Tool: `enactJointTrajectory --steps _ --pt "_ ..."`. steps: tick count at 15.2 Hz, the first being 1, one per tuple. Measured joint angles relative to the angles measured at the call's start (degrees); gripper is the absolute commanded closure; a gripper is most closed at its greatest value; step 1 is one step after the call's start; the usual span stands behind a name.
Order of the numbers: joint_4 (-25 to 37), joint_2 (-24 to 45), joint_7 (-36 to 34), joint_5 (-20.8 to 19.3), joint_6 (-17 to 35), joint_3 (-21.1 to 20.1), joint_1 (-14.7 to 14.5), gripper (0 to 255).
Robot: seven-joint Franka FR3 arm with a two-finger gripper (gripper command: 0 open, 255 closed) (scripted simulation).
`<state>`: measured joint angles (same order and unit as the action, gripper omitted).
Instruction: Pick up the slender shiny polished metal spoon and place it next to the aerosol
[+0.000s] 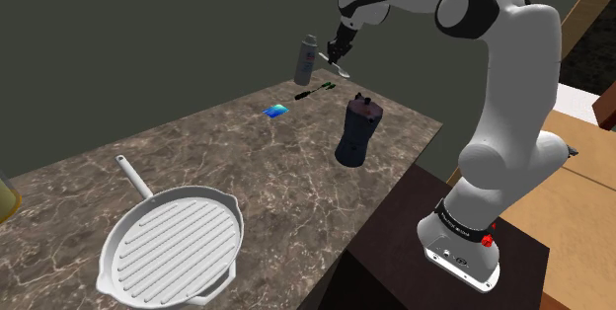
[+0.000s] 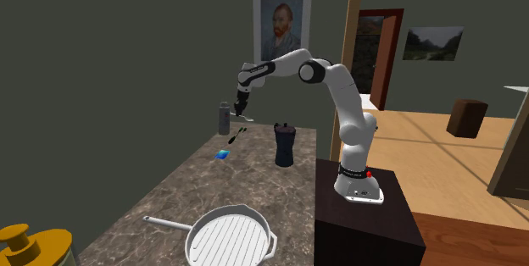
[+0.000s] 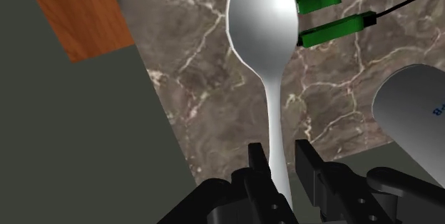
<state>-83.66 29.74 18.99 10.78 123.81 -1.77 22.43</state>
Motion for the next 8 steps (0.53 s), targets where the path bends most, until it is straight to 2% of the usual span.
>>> enactJointTrajectory --steps 8 --pt "-2.68 2.12 0.9 0.45 4.77 -0.19 -0.01 255"
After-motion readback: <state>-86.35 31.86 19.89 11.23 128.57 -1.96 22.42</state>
